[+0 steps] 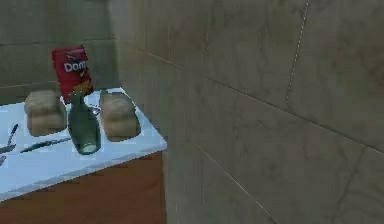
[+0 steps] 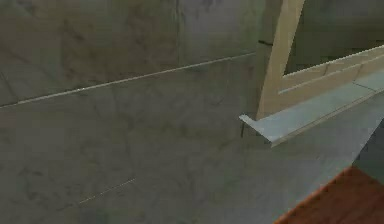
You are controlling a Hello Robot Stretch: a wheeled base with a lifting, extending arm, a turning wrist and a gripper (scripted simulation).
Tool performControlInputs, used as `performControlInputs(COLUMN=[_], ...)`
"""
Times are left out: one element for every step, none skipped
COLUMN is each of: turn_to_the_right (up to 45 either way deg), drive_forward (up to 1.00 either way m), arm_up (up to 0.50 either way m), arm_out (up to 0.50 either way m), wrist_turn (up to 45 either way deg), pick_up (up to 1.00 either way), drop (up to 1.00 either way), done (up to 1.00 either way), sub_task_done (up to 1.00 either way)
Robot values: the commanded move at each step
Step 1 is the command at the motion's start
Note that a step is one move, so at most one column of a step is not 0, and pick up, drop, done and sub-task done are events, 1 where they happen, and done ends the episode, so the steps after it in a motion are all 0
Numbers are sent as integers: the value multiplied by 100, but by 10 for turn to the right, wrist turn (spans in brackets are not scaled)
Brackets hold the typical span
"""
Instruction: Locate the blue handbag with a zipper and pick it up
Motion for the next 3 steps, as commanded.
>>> performControlInputs(turn_to_the_right=[-450, -450, -300], drive_forward=[0, 0, 0], arm_up=[0, 0, 0], arm_out=[0, 0, 0], wrist_turn=[0, 0, 0], pick_up=[0, 0, 0], drop=[0, 0, 0], done=[0, 0, 0], sub_task_done=[0, 0, 0])
